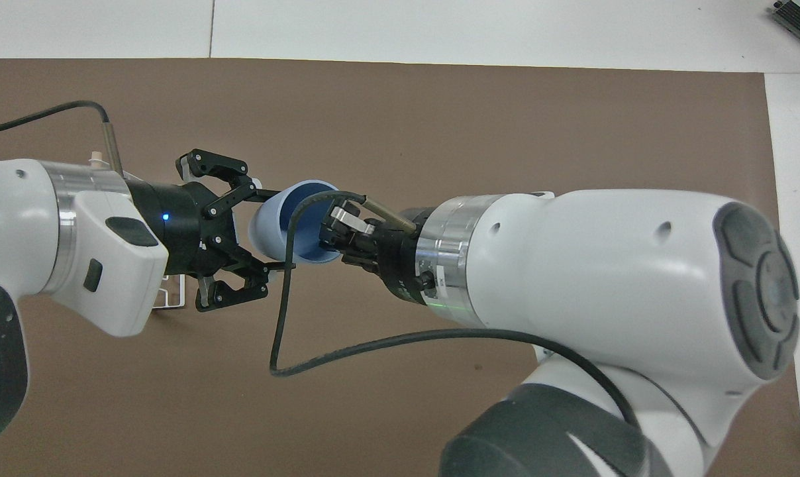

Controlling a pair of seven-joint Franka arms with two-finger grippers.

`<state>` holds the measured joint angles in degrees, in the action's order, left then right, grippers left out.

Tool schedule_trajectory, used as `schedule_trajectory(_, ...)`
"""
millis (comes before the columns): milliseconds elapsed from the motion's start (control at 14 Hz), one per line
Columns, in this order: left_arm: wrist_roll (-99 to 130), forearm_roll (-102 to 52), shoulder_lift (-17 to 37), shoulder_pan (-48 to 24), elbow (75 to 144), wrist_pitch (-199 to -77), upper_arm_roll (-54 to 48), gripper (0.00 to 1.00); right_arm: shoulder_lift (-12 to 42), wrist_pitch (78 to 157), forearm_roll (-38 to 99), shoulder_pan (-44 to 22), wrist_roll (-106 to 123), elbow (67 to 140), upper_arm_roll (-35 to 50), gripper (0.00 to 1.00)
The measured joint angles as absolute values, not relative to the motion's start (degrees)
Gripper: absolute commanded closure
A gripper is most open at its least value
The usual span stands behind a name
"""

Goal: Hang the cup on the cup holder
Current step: 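Open the right gripper and withdraw while the left gripper carries the cup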

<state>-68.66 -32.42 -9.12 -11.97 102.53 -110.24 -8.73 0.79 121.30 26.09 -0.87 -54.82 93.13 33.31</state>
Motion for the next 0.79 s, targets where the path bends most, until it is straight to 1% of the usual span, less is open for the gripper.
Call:
schedule_trajectory(287, -68.67, -30.12, -9.12, -10.94, 102.99, -109.19, -7.76, 1.0, 0.88, 121.34, 26.12, -0.69, -54.85, 93.12, 33.31, 0.39)
schedule_trajectory(358, -68.66, -28.06, -9.12, -10.68, 103.08, -109.18, -7.5, 1.0, 0.88, 121.2, 26.13, -0.39, -54.85, 93.14, 33.3, 0.35)
schedule_trajectory(788, -68.57, -13.52, -9.12, -9.1, 103.14, -108.5, -6.97, 1.0, 0.91, 120.95, 26.13, 0.92, -54.85, 93.14, 33.25, 0.36)
